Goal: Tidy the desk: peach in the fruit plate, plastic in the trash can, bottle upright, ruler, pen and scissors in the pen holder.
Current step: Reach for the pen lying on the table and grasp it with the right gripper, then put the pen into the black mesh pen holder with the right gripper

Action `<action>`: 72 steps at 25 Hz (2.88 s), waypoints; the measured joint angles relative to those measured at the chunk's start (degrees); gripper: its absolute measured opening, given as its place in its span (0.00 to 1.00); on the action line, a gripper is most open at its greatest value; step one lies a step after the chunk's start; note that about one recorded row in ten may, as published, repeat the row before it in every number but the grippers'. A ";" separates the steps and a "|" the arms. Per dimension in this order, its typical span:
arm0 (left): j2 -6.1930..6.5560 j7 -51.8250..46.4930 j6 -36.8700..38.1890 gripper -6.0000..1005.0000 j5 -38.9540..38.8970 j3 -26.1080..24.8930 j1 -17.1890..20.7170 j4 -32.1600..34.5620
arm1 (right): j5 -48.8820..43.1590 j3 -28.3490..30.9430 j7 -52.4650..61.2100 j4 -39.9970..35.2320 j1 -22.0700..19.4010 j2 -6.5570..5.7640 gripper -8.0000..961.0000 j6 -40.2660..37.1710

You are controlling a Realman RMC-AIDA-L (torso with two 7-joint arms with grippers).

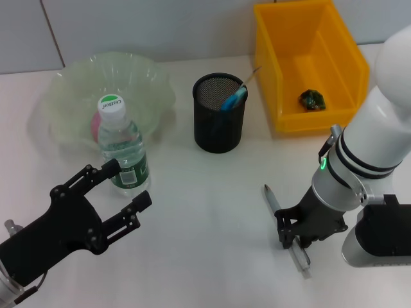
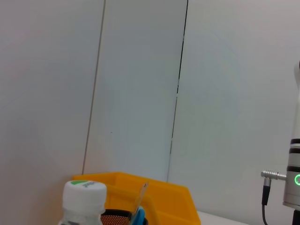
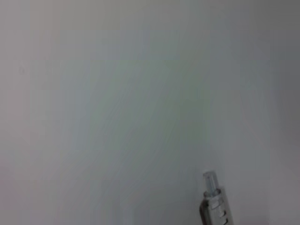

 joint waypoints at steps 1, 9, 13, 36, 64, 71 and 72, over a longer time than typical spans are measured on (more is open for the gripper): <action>0.00 0.00 -0.01 0.78 0.00 -0.03 0.01 0.00 | 0.00 -0.03 0.00 0.00 -0.04 0.00 0.29 0.01; 0.04 0.00 -0.06 0.78 0.00 -0.09 -0.21 0.00 | 0.15 -0.20 0.12 -0.10 -0.15 0.18 0.25 0.18; 0.12 0.00 -0.13 0.78 0.00 -0.12 -0.25 0.02 | 0.28 -0.16 1.66 -0.29 -0.42 0.39 0.18 1.34; 0.11 2.02 -3.77 0.78 -0.36 -4.86 -0.24 0.78 | 4.82 1.84 25.67 -11.39 -8.93 2.38 0.18 15.60; 0.34 2.03 -12.17 0.78 2.83 -8.05 2.21 0.79 | 47.35 27.53 50.77 -21.31 -18.78 2.27 0.18 26.13; 0.33 1.52 -12.64 0.78 7.53 -7.97 1.70 1.31 | 64.28 39.65 50.31 -9.38 -17.74 1.88 0.18 22.27; 0.34 1.29 -12.56 0.78 10.51 -8.16 1.33 1.58 | 65.40 41.19 50.02 -7.31 -17.08 1.82 0.18 21.09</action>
